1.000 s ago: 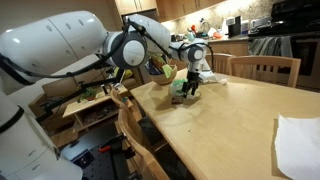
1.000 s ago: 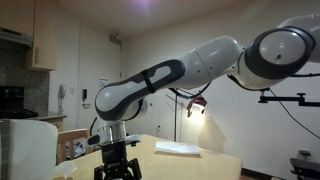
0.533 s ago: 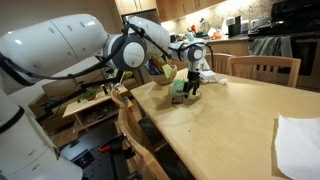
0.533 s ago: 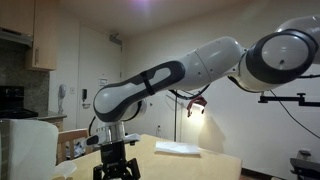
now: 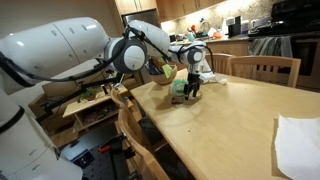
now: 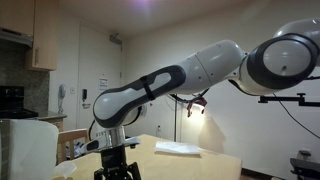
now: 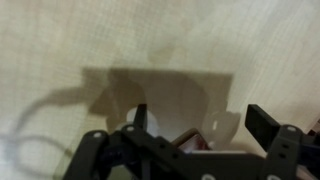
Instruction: Pick up the marshmallow from the table and place it in the pack
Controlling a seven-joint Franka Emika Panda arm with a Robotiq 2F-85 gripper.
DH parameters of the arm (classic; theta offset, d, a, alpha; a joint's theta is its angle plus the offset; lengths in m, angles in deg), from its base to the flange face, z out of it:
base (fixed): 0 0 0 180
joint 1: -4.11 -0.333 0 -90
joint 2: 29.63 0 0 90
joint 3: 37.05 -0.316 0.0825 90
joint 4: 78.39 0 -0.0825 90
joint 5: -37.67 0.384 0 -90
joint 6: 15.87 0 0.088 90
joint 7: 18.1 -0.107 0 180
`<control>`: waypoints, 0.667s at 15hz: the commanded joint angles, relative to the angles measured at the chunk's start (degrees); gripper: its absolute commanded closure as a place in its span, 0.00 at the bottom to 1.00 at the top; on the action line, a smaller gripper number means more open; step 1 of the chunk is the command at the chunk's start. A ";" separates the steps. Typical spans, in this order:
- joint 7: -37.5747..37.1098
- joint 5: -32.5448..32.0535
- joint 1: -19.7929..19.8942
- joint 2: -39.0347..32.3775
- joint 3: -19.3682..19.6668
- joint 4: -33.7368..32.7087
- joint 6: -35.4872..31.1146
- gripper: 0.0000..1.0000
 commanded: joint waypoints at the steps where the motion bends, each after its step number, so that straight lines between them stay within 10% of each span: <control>1: -3.53 -0.58 -1.07 -0.88 1.02 -1.35 0.64 0.00; 10: -11.38 -1.06 -3.51 -0.95 3.41 -1.56 1.27 0.00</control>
